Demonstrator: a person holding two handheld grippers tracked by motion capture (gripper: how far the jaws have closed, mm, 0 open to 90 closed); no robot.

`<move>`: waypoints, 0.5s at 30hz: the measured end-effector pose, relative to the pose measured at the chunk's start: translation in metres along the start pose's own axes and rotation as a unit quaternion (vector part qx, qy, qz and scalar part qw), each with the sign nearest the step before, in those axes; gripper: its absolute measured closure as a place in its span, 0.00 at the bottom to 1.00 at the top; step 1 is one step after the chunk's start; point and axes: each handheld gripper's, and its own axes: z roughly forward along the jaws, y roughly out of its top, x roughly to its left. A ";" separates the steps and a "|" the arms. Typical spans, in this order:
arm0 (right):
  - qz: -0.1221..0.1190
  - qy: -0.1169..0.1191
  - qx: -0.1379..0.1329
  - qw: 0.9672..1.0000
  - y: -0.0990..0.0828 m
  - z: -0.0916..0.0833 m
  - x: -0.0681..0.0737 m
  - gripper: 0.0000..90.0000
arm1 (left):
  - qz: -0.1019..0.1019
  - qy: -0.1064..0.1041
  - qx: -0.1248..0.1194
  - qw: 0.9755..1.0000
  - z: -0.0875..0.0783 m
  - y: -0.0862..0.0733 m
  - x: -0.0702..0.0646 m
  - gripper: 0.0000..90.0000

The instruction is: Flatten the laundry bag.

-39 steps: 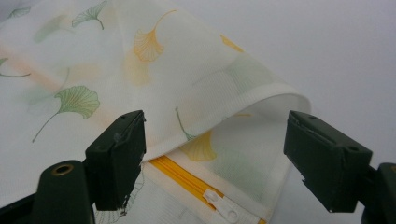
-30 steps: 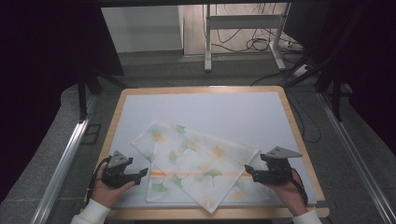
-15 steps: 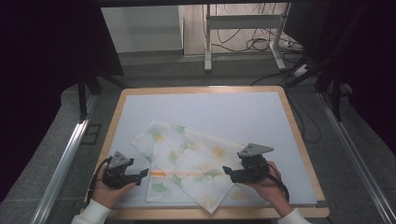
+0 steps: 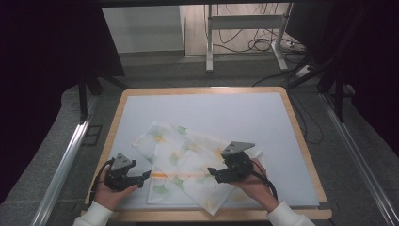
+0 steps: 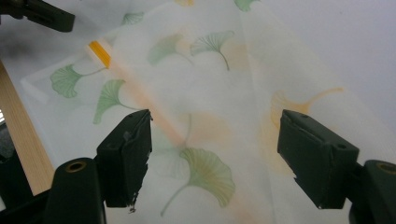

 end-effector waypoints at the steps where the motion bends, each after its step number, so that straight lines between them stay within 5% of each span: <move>1: 0.000 0.000 0.000 1.000 0.000 0.000 0.000 0.30 | 0.000 0.000 0.000 1.000 0.000 0.000 0.000 0.30; 7: -0.007 0.014 -0.009 1.000 0.010 0.010 0.012 0.31 | -0.003 -0.002 -0.002 1.000 0.000 0.000 0.000 0.31; 15: -0.031 0.025 0.011 0.999 0.009 0.021 0.030 0.32 | 0.001 -0.003 0.000 1.000 0.002 0.001 0.001 0.30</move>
